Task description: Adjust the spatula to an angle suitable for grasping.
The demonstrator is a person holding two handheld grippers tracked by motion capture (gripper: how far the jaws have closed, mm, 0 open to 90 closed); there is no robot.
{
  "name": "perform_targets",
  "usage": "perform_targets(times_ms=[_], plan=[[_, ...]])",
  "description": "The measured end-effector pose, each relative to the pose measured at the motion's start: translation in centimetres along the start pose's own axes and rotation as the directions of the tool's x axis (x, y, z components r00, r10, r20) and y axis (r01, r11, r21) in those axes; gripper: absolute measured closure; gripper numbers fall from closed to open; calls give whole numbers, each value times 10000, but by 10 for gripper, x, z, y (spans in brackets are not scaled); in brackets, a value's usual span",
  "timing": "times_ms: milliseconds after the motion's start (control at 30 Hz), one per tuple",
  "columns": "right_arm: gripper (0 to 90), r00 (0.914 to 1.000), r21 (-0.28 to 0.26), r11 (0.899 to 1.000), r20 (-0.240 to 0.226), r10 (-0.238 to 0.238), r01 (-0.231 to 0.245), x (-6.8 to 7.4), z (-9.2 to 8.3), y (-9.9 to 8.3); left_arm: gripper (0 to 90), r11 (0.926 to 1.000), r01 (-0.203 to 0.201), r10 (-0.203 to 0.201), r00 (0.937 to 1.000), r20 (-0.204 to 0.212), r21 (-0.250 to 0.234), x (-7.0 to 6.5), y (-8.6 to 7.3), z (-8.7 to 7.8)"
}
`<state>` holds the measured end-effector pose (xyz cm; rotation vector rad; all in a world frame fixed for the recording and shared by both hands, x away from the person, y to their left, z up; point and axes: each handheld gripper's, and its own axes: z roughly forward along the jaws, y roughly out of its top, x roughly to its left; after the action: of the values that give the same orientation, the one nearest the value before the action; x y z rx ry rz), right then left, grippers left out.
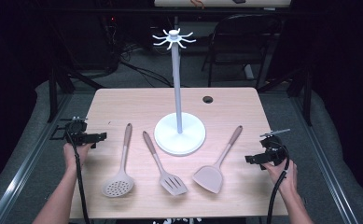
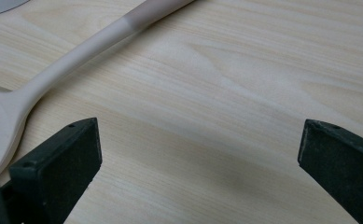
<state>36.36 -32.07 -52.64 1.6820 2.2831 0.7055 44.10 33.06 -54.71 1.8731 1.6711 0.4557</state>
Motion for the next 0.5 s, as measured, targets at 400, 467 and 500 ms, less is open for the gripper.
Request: perform_targets(times_ms=[400, 467, 500], plan=[[0, 9967, 112, 9987, -638, 497, -491, 11, 2, 6, 0, 9995, -4, 6, 10000, -62, 322, 3, -1, 7], [0, 9953, 34, 9981, -746, 613, -612, 18, 2, 8, 0, 9994, -28, 30, 10000, -70, 342, 3, -2, 7], [0, 9946, 172, 9987, -911, 493, -479, 19, 2, 10, 0, 9994, 24, -21, 9999, -104, 335, 4, -2, 7]])
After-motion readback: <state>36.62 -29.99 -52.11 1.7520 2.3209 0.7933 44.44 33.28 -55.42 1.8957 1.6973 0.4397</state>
